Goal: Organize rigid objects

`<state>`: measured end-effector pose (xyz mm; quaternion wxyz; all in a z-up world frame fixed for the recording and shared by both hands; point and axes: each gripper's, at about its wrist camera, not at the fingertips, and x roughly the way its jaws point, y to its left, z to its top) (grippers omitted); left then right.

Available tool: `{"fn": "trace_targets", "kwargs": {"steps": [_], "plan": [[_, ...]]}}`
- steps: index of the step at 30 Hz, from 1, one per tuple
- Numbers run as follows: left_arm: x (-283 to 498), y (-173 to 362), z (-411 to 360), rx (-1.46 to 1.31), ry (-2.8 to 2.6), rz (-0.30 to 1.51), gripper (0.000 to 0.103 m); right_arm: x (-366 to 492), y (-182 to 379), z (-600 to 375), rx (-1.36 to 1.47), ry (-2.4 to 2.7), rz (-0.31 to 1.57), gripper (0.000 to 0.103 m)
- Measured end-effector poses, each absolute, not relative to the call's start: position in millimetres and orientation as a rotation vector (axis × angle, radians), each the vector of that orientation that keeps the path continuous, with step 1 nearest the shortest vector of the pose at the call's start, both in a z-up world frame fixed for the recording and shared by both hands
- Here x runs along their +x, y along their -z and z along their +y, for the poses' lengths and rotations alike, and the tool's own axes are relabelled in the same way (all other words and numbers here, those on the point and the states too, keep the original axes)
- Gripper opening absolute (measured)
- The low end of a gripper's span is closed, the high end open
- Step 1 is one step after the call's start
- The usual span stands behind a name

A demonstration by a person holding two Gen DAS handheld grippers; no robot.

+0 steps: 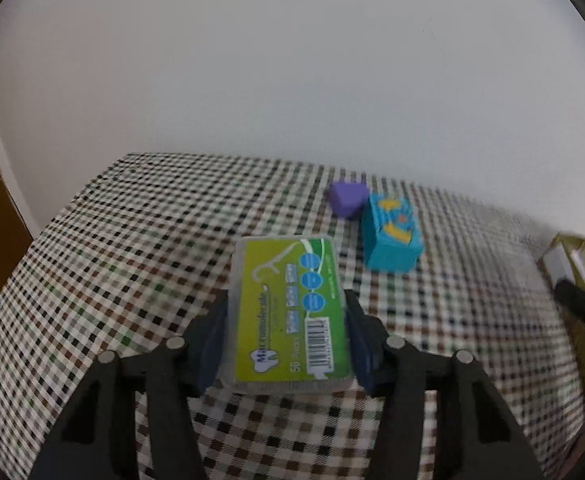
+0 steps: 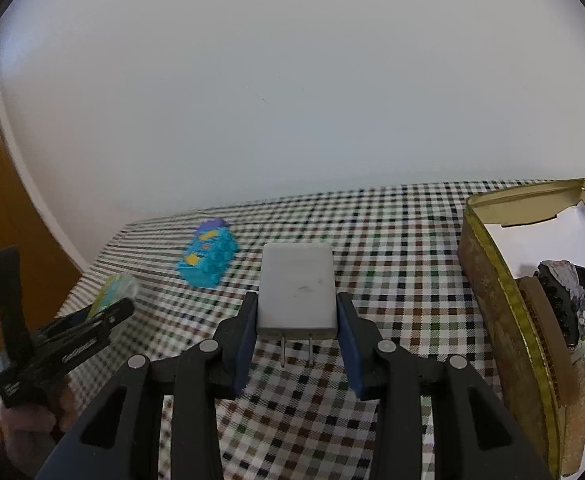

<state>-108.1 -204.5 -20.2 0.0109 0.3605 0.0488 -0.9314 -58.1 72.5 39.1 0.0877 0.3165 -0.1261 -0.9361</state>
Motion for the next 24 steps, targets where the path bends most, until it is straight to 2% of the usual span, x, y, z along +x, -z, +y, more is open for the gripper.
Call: {"fn": "trace_targets", "kwargs": {"steps": [8, 24], "plan": [[-87.1, 4.8, -171.1, 0.965, 2.993, 0.144, 0.053, -20.2, -61.4, 95.0, 0.808, 2.783, -0.390, 0.041], [-57.2, -10.7, -72.2, 0.883, 3.141, 0.124, 0.053, 5.2, -83.0, 144.2, 0.660, 2.884, -0.416, 0.041]]}}
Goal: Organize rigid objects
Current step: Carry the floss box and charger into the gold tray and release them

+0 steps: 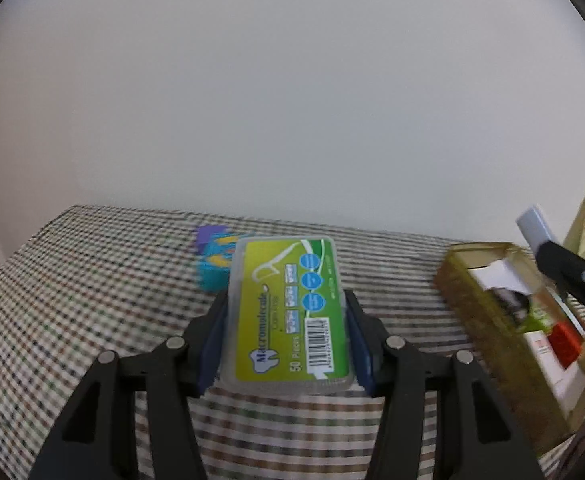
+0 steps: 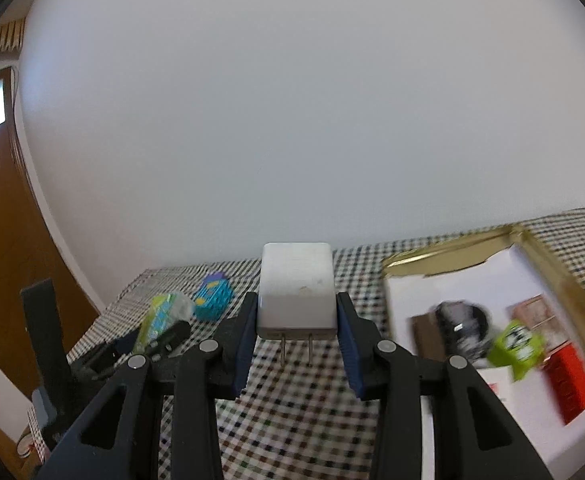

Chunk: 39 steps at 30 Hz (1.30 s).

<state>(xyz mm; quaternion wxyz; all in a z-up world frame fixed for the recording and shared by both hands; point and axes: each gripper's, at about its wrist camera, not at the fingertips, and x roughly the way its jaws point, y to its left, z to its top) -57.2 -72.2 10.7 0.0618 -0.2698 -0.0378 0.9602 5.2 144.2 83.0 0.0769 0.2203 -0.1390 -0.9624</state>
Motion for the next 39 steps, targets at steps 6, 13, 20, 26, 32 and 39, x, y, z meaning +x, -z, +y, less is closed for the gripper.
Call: {"fn": "trace_targets", "kwargs": {"steps": [6, 13, 20, 26, 32, 39], "plan": [[-54.7, -15.0, -10.9, -0.799, -2.821, -0.088, 0.053, 16.8, -98.5, 197.8, 0.602, 2.974, -0.433, 0.041], [-50.1, -25.9, 59.0, -0.786, -2.732, -0.060, 0.053, 12.2, -101.1, 267.0, 0.647, 3.053, -0.489, 0.041], [-41.1, -31.8, 114.4, -0.808, -2.662, -0.029, 0.053, 2.6, -95.4, 307.2, 0.721, 3.097, -0.480, 0.041], [-40.0, -20.4, 147.0, -0.932, -2.605, -0.016, 0.053, -12.6, -82.4, 324.2, 0.845, 3.119, -0.380, 0.041], [-33.0, -12.8, 162.9, -0.971, -2.584, 0.074, 0.053, -16.7, -76.0, 325.4, 0.969, 3.078, -0.427, 0.041], [-33.3, -1.2, 174.6, -1.067, -2.539, 0.177, 0.053, -32.4, -70.7, 324.5, 1.023, 3.068, -0.364, 0.041]]}}
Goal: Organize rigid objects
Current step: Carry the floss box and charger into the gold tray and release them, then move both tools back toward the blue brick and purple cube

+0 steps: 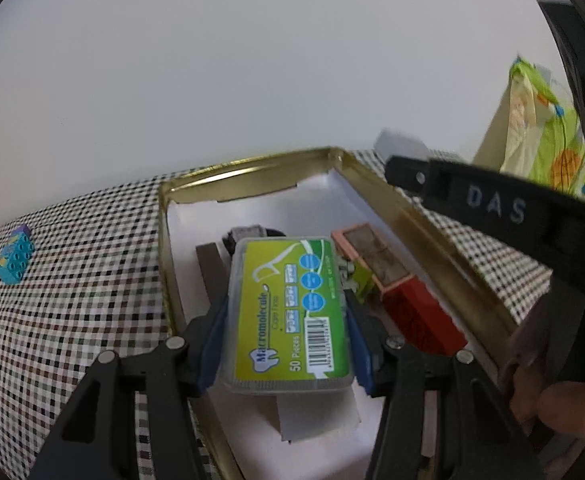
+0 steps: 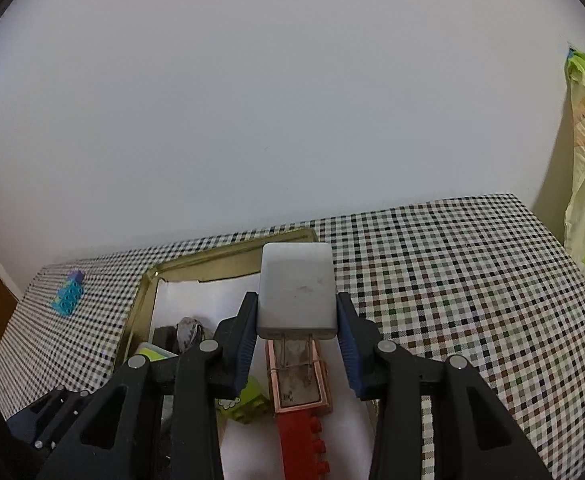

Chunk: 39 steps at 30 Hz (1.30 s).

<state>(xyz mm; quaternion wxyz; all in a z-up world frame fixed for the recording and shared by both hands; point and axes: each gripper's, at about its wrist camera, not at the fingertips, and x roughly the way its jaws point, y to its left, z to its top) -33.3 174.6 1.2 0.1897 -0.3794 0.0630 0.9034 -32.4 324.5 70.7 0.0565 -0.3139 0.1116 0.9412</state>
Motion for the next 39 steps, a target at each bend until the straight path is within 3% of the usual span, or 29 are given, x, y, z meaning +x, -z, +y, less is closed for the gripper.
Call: {"fn": "trace_targets", "kwargs": {"steps": [19, 22, 23, 24, 33, 39], "plan": [[-31.4, 1.1, 181.1, -1.082, -2.533, 0.263, 0.055, -34.4, -48.8, 311.3, -1.174, -2.808, 0.306, 0.041], [-24.6, -3.0, 182.1, -1.026, -2.551, 0.300, 0.080, -29.7, -53.0, 314.4, -1.125, -2.800, 0.326, 0.053], [-21.4, -6.4, 182.6, -0.995, -2.570, 0.307, 0.095, -27.0, -55.3, 317.8, -1.103, -2.800, 0.343, 0.063], [-19.3, -8.8, 182.0, -0.972, -2.583, 0.301, 0.103, -24.5, -57.1, 319.9, -1.079, -2.800, 0.362, 0.070], [-24.2, -22.5, 164.2, -0.927, -2.615, 0.112, 0.102, -0.3, -74.2, 340.2, -0.821, -2.831, 0.570, 0.071], [-26.6, -27.8, 149.3, -0.889, -2.696, 0.068, 0.102, 7.4, -79.4, 336.9, -0.722, -2.848, 0.570, 0.071]]}}
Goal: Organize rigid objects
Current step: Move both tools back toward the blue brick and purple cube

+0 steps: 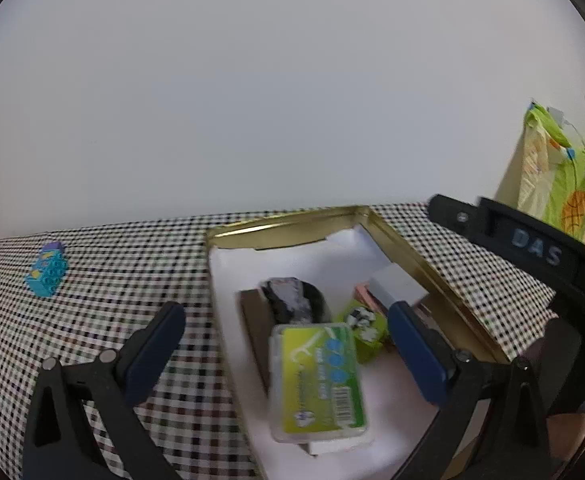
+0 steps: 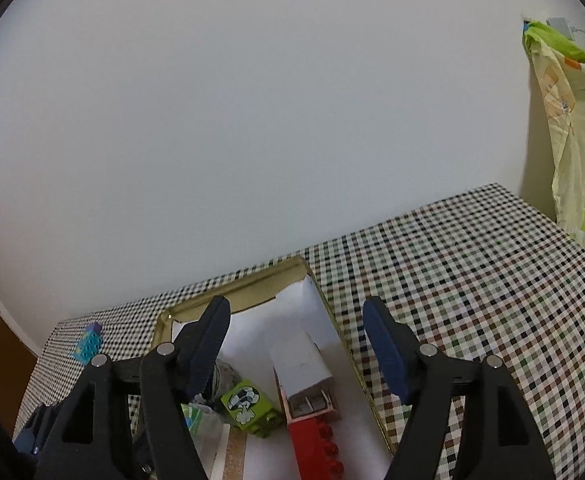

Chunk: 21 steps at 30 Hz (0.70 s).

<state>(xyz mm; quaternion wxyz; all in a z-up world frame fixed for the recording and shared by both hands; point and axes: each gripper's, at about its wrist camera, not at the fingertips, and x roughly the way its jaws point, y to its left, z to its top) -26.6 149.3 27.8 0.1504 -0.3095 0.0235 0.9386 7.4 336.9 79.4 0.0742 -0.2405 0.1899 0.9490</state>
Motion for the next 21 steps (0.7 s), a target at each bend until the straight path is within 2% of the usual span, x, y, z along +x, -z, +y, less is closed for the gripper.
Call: {"fn": "trace_targets", "kwargs": {"steps": [10, 12, 17, 21], "plan": [[-41.1, -27.1, 120.7, -0.860, -2.835, -0.008, 0.102, 33.6, -90.9, 336.7, -0.433, -2.812, 0.558, 0.081], [-41.6, -27.0, 116.1, -0.830, -2.873, 0.011, 0.102, 38.5, -90.7, 336.2, -0.373, -2.776, 0.537, 0.089], [-41.4, -27.5, 104.3, -0.738, -2.976, 0.081, 0.102, 39.4, -86.0, 331.1, -0.308, -2.726, 0.490, 0.090], [-43.6, -24.0, 79.8, -0.690, -3.031, 0.060, 0.102, 50.4, -87.5, 318.6, -0.210, -2.688, 0.422, 0.090]]}}
